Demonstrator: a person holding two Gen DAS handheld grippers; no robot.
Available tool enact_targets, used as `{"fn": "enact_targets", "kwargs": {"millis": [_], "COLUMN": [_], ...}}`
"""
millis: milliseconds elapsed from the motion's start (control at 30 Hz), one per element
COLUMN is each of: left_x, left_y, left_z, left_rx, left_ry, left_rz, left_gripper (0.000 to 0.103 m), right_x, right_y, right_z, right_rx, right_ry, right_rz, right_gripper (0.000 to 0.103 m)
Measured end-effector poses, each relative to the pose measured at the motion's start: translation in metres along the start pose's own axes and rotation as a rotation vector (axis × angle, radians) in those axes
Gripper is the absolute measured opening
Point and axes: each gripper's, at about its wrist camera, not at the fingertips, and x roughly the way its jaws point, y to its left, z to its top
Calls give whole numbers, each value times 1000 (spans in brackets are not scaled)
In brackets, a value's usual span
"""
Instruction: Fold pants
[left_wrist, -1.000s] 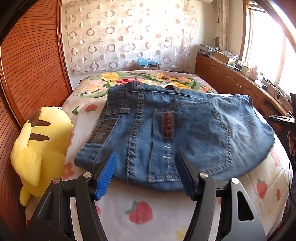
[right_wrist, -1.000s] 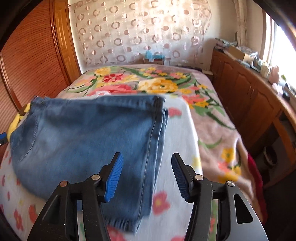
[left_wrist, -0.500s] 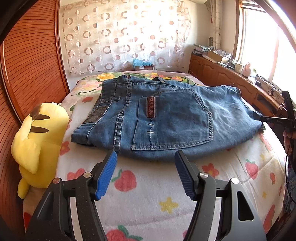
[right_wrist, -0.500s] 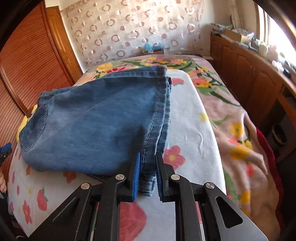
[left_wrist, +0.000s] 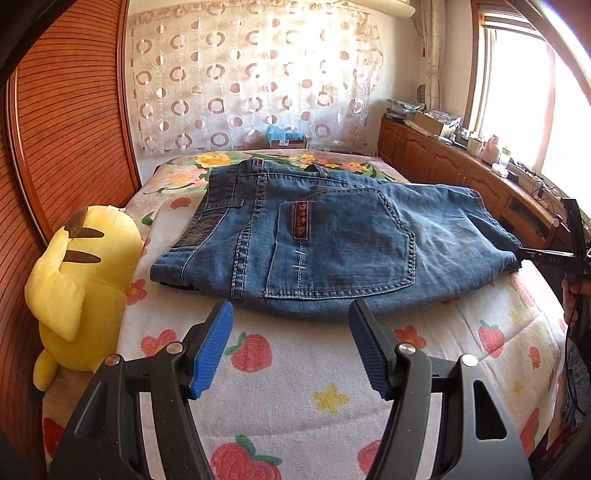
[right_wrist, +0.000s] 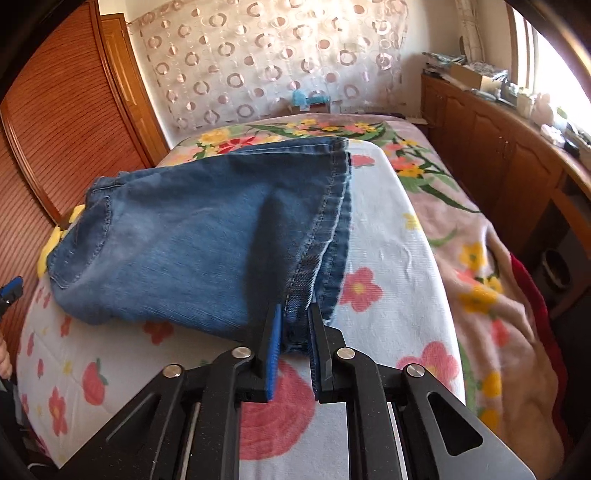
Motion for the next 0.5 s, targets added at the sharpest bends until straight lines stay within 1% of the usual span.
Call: {"fn": "enact_targets", "kwargs": {"millis": [67,133,200,333,433,500], "left_x": [1,2,4,8,11,14], "left_y": [0,0,-1,-1,0,2], "left_z": [0,-1,-2,-4,-4,-3], "left_rx": [-2,-3,-4,-2,-7,-10], "left_ry": [3,4,8,17,20,23], "left_rz": [1,0,-3,-2,1,4], "left_gripper": [67,67,67,67,67,67], "right_x": [1,3,8,13,16,17], "right_y": [2,5,6,7,11,15], "right_z": [0,0,-1,-3,-4,-9], "right_rx": [-6,-8,-2,3,-7,-33], "right_ry": [-7,1,14,16,11,0], "right_rz": [-22,-49,-70,-78,-79,-99], "right_gripper": [19,35,45,49,49,49]}}
